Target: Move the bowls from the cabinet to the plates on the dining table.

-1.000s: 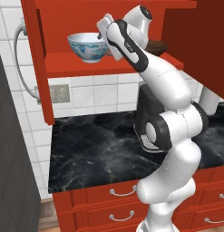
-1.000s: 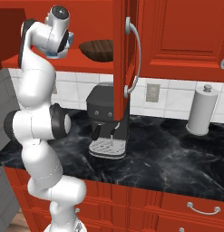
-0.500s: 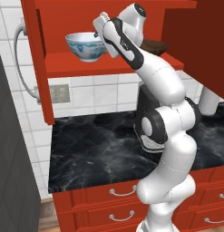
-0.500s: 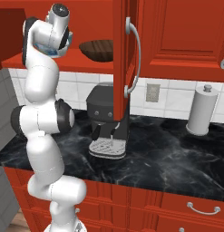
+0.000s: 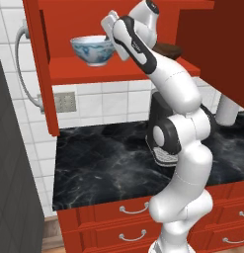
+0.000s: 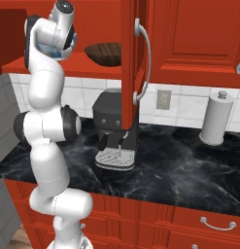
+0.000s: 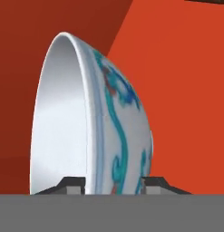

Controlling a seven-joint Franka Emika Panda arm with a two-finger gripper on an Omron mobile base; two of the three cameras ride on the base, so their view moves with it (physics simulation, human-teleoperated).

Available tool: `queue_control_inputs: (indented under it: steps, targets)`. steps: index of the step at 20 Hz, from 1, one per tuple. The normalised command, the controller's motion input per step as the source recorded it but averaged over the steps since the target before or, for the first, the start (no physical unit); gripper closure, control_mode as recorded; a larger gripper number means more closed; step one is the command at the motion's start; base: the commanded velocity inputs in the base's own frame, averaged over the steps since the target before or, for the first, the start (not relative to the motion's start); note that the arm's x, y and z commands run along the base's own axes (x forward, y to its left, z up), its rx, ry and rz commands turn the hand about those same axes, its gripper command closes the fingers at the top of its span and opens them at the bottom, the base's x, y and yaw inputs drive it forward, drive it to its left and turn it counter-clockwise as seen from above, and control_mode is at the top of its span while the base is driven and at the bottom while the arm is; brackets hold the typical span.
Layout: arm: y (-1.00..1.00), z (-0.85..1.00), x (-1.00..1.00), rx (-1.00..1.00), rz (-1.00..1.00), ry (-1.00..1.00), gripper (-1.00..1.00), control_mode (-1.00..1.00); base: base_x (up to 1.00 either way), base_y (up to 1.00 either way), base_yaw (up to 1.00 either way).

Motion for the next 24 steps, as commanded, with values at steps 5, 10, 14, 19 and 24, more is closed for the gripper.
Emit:
queue_control_inputs:
  steps: [5,10,14,19,24]
  targets:
    - [0.0,0.0,0.0,0.0,0.0,0.0,1.0,-1.0,0.0,0.0,0.0]
    - [0.01,0.0,0.0,0.0,0.0,0.0,1.0,-1.0,0.0,0.0,0.0]
    - [0.09,0.02,-0.06,0.0,0.0,0.0,1.0,-1.0,0.0,0.0,0.0]
    - [0.04,0.18,-0.24,-0.02,0.0,0.06,1.0,-1.0,0.0,0.0,0.0]
    - [0.0,0.1,-0.38,-0.02,0.0,0.1,1.0,-1.0,0.0,0.0,0.0]
